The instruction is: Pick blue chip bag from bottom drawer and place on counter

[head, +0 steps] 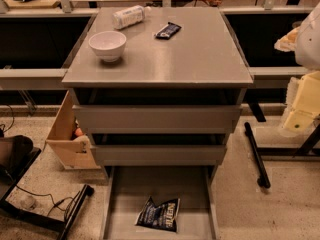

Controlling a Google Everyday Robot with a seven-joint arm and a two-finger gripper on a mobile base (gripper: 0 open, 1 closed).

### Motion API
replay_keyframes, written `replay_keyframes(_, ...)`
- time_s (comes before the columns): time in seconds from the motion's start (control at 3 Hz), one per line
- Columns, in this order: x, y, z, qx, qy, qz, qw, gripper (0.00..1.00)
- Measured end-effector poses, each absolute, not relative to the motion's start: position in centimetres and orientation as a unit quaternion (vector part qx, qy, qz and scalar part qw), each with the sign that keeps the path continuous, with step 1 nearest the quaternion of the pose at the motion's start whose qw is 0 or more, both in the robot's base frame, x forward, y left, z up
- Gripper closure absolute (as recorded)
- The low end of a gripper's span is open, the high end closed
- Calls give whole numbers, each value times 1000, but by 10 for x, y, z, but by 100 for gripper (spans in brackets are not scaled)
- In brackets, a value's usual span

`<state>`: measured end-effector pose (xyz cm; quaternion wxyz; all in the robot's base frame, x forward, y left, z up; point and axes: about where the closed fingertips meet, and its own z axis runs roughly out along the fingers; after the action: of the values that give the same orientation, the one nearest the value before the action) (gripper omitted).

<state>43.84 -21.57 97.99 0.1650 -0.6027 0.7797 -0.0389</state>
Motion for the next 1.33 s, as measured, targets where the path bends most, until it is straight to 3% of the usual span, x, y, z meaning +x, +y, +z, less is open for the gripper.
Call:
replay_keyframes(1.0,426,-196,959,-614,763,-66,192,0)
replay_keyframes(1.33,435,-197,870,-611,770,-48,179,0)
